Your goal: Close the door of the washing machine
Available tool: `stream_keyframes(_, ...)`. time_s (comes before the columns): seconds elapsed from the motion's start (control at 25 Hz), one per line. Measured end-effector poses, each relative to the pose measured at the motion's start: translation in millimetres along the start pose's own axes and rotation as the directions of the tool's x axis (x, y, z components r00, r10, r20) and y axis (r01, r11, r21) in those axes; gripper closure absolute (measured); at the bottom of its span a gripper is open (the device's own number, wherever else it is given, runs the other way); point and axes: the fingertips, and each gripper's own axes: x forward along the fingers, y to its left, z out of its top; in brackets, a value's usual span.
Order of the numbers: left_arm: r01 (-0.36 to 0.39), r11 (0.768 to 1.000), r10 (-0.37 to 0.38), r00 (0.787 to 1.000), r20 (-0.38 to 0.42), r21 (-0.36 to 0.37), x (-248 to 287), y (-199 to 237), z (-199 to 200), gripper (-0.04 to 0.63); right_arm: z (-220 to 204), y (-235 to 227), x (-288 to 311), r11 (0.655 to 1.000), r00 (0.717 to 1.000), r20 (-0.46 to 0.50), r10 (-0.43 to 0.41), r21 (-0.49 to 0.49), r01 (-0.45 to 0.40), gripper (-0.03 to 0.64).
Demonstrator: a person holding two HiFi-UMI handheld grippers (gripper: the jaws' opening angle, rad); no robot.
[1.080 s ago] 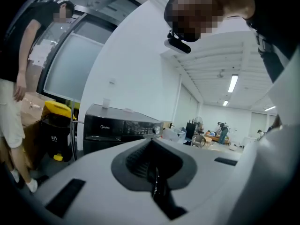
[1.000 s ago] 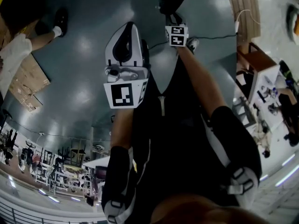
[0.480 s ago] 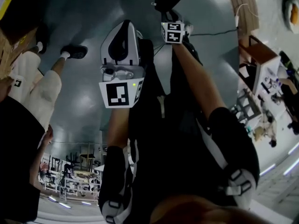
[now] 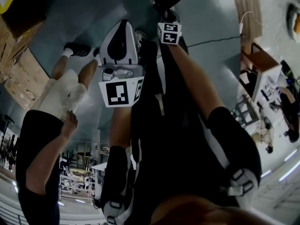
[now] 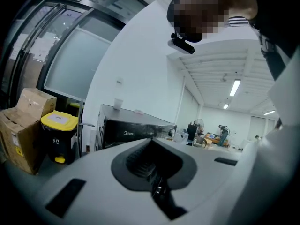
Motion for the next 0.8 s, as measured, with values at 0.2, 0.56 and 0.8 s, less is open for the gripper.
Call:
stream_keyframes(0.2, -0.03, 1.0, 0.03, 1.0, 0.004, -0.009, 7, 8, 1, 0.591, 14, 18, 5, 0.995, 0.997, -0.006, 0.071, -0.069, -0.072, 0.506)
stream_keyframes(0.56, -0.089, 0.994, 0.089, 0.996, -0.003, -0.058, 10, 36, 2, 0.591, 41, 52, 23, 0.978, 0.989, -0.016, 0.149, -0.148, -0.149, 0.505)
stream_keyframes(0.8, -0.124, 0.99, 0.125, 0.992, 0.01, -0.063, 13, 50, 4, 0.591, 63, 73, 40, 0.949, 0.976, -0.006, 0.216, -0.233, -0.212, 0.503)
